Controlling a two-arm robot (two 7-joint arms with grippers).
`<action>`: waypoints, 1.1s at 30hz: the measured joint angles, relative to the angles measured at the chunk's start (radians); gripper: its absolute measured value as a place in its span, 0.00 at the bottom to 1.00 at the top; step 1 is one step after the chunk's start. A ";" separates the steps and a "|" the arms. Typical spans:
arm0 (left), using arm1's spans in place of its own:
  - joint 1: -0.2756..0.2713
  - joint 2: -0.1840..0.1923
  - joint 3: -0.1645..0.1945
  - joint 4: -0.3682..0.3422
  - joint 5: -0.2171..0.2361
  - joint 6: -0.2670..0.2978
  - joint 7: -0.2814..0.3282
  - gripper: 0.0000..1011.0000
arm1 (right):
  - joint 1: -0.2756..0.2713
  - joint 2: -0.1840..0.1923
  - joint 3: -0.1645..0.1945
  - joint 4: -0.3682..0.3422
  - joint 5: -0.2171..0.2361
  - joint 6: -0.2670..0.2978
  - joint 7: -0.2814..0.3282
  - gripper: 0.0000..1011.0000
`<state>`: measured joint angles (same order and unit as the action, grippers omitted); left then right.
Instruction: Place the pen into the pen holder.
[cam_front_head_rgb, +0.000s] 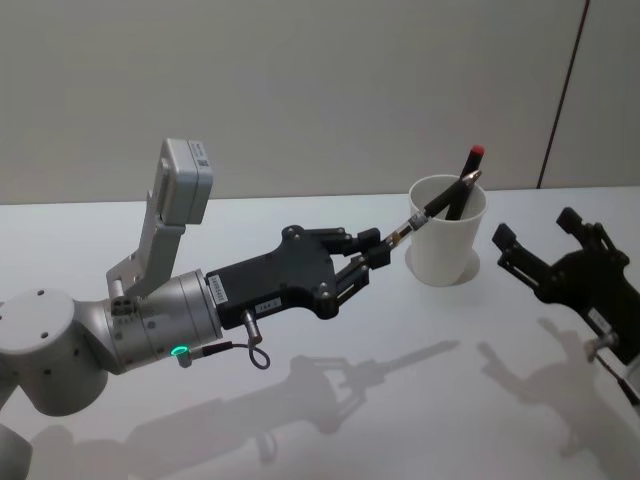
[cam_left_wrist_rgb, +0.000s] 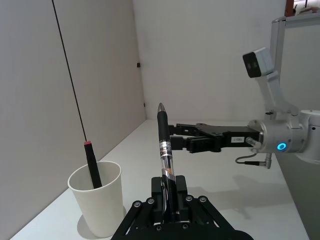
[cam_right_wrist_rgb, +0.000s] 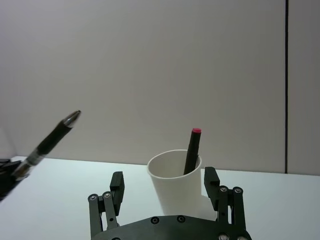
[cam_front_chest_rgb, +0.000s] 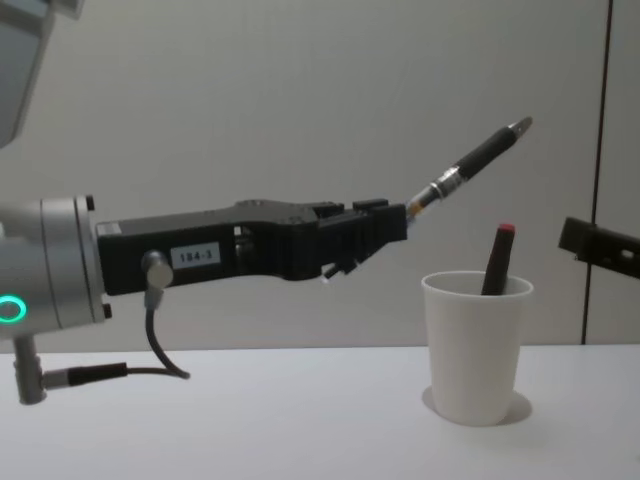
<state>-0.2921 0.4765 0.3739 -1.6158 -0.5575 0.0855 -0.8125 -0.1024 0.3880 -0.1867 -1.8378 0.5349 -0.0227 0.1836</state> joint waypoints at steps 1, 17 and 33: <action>0.000 0.000 0.000 0.000 0.000 0.000 0.000 0.16 | -0.007 0.004 0.001 -0.005 0.008 -0.001 0.004 0.99; -0.002 -0.002 0.002 0.001 0.002 0.000 -0.002 0.16 | -0.114 0.057 0.011 -0.095 0.187 0.000 0.132 0.99; -0.002 -0.002 0.002 0.001 0.002 0.000 -0.002 0.16 | -0.138 0.030 -0.017 -0.116 0.333 0.011 0.234 0.99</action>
<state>-0.2937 0.4745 0.3756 -1.6152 -0.5555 0.0854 -0.8148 -0.2406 0.4180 -0.2036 -1.9540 0.8684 -0.0116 0.4174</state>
